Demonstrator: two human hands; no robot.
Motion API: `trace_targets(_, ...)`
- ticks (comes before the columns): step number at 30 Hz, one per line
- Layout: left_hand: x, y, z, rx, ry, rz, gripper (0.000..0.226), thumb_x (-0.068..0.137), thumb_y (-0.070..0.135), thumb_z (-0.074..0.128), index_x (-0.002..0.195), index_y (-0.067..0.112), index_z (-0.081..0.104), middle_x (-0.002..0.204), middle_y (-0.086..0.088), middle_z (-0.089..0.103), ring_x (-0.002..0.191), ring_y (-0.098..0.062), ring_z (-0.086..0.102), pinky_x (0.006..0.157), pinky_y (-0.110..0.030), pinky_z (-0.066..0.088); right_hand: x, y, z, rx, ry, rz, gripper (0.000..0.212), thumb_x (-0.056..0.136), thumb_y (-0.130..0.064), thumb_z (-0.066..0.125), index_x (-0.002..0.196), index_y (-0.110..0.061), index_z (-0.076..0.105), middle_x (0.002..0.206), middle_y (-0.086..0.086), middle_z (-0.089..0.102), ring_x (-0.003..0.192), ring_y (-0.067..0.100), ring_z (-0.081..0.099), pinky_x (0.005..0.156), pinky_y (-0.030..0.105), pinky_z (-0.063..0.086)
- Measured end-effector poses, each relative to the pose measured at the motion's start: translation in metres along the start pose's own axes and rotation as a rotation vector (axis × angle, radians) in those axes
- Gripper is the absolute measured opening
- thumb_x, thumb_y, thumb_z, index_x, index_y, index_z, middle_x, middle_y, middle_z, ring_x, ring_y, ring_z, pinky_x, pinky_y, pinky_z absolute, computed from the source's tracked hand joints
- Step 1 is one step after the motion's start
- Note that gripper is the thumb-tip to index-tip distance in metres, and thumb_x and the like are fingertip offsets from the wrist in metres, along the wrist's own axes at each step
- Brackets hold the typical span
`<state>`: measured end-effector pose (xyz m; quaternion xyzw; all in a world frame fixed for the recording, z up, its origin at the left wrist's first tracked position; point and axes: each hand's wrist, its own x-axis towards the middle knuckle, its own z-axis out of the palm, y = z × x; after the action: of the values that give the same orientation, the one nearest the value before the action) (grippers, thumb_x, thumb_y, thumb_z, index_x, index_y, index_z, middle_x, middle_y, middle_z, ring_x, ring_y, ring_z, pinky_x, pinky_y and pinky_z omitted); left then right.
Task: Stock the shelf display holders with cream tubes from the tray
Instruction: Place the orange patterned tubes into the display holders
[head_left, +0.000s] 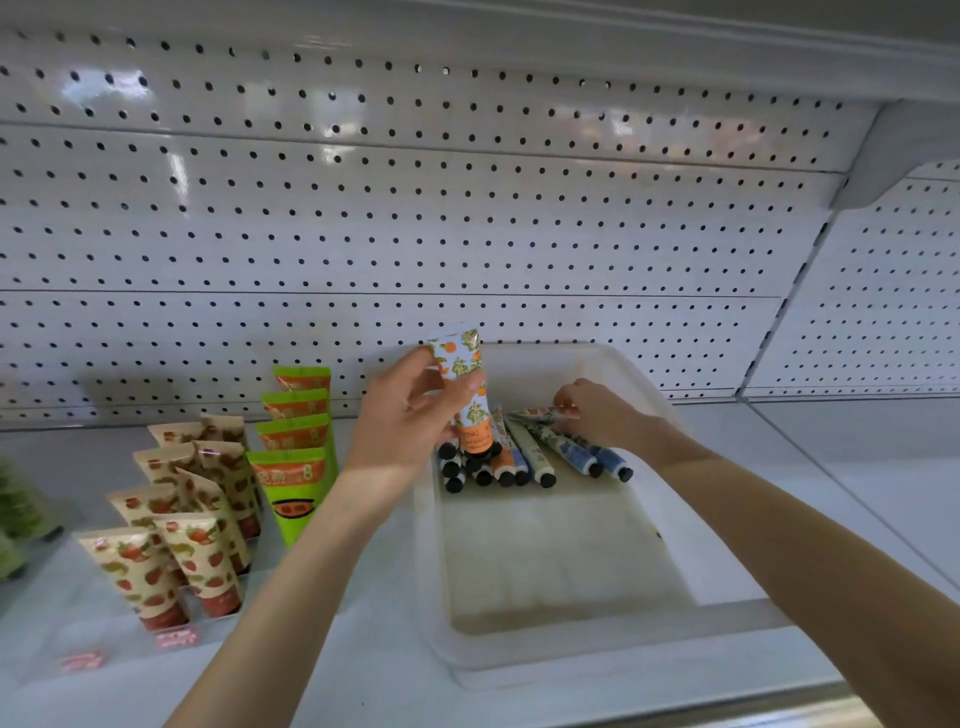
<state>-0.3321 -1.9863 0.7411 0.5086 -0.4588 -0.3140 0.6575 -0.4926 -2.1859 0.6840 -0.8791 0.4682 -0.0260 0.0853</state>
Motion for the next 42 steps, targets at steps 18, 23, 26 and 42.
trace_targets(18,-0.004,0.005,-0.006,0.002,0.002,-0.005,0.009,0.085,0.016,0.062,0.094,0.019,0.063,0.088,0.001,0.068,0.076,-0.004,0.067,0.069,-0.037,0.059,-0.02,-0.02,-0.021,0.208,-0.04,-0.012,0.028,0.098,-0.025,0.045,0.117,-0.006,0.053,0.11,0.007,0.06,0.096,0.024,0.056,0.076,0.027,0.045)
trace_targets(23,-0.006,0.015,-0.01,-0.025,0.0,0.013,0.008,0.086,0.014,0.061,0.094,0.017,0.061,0.09,-0.002,0.067,0.073,-0.001,0.067,0.068,-0.034,0.059,-0.048,-0.038,-0.051,0.869,-0.028,0.0,0.028,0.098,-0.019,0.047,0.124,-0.01,0.05,0.12,0.014,0.059,0.109,0.029,0.057,0.091,0.041,0.049)
trace_targets(26,-0.008,0.022,-0.014,-0.059,0.004,0.034,0.008,0.086,0.013,0.06,0.093,0.016,0.061,0.089,-0.004,0.067,0.071,0.0,0.066,0.06,-0.026,0.058,-0.076,-0.048,-0.059,1.125,-0.068,-0.079,0.021,0.097,-0.017,0.047,0.117,-0.014,0.052,0.111,0.008,0.061,0.106,0.024,0.058,0.093,0.04,0.047)
trace_targets(42,-0.053,0.043,-0.022,-0.074,-0.072,0.036,0.007,0.086,0.017,0.062,0.091,0.022,0.061,0.089,0.003,0.068,0.074,0.002,0.065,0.066,-0.026,0.058,-0.161,-0.11,-0.055,1.483,0.143,-0.062,0.027,0.093,-0.013,0.053,0.112,-0.03,0.061,0.089,0.0,0.07,0.077,0.011,0.061,0.06,0.021,0.04)
